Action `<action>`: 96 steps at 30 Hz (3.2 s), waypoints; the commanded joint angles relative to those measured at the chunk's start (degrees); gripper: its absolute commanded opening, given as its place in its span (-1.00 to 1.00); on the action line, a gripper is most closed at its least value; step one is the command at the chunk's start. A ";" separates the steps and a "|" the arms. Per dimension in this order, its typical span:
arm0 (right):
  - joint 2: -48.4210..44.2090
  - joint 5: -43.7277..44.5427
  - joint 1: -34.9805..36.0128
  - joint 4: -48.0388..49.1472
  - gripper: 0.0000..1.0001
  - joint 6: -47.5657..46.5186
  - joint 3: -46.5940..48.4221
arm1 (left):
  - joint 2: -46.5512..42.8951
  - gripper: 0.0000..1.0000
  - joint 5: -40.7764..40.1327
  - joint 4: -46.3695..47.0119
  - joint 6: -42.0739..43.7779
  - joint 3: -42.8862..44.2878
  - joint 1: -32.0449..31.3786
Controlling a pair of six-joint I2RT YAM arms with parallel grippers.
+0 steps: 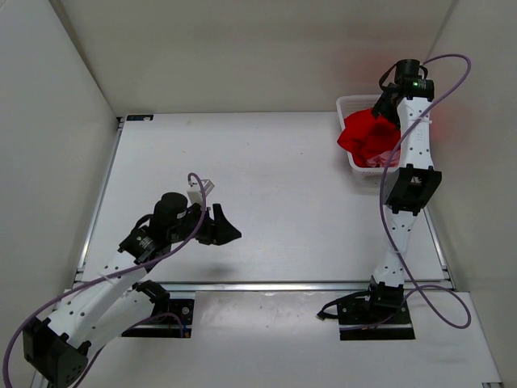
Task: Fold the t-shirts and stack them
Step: Pick up the crumpled T-shirt from the bin, then move the crumpled T-shirt to the center of the board, then flatten out the crumpled T-shirt at the center of the board.
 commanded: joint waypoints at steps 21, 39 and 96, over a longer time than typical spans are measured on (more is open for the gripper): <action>-0.73 0.49 1.51 6.11 -1.00 0.16 7.37 | 2.51 0.37 1.09 1.58 0.08 1.10 0.25; -37.71 -9.96 15.63 12.44 -1.00 -4.49 0.09 | -0.12 0.44 -6.18 -5.27 0.52 8.22 2.70; -58.57 -17.18 42.38 41.62 -0.18 9.48 -101.08 | 0.84 0.80 -11.56 -6.00 -6.95 -13.30 8.95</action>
